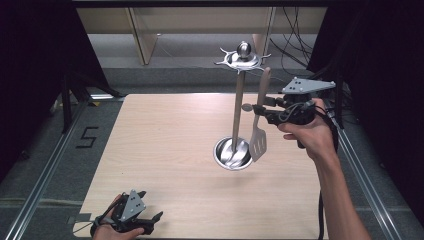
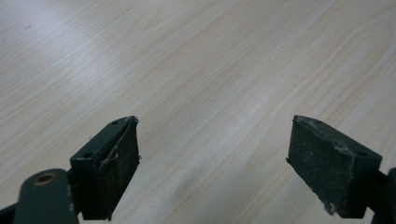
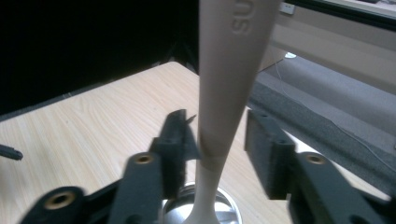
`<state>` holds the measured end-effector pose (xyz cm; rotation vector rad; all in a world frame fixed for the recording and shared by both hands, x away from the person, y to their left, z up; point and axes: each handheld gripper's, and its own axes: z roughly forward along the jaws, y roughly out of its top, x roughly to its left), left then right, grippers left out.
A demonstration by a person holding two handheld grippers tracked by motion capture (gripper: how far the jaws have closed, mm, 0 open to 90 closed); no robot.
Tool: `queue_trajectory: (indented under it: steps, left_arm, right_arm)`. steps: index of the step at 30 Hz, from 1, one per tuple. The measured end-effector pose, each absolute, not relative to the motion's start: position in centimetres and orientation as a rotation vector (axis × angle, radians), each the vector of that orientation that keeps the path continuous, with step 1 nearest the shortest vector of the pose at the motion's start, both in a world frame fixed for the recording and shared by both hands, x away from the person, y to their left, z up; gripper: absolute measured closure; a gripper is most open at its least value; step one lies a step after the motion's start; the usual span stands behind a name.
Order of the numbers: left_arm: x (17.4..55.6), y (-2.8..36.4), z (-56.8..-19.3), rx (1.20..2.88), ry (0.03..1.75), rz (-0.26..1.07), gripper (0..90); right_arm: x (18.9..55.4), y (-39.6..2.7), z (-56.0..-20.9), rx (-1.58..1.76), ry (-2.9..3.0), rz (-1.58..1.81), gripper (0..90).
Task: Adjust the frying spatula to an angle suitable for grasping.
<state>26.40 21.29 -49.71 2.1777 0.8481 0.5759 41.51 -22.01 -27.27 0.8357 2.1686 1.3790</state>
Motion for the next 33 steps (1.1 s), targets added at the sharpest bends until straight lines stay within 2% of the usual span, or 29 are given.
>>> queue_trajectory:
  steps: [4,33]
  left_arm:
    - [26.5,21.3,-49.7,2.195,0.838,0.587,15.9]
    - [26.4,21.3,-49.7,2.178,0.850,0.588,15.9]
  right_arm:
    - [41.1,-22.6,-27.5,0.844,2.158,1.391,46.1]
    - [38.2,-26.5,-30.6,0.992,1.999,1.493,33.2]
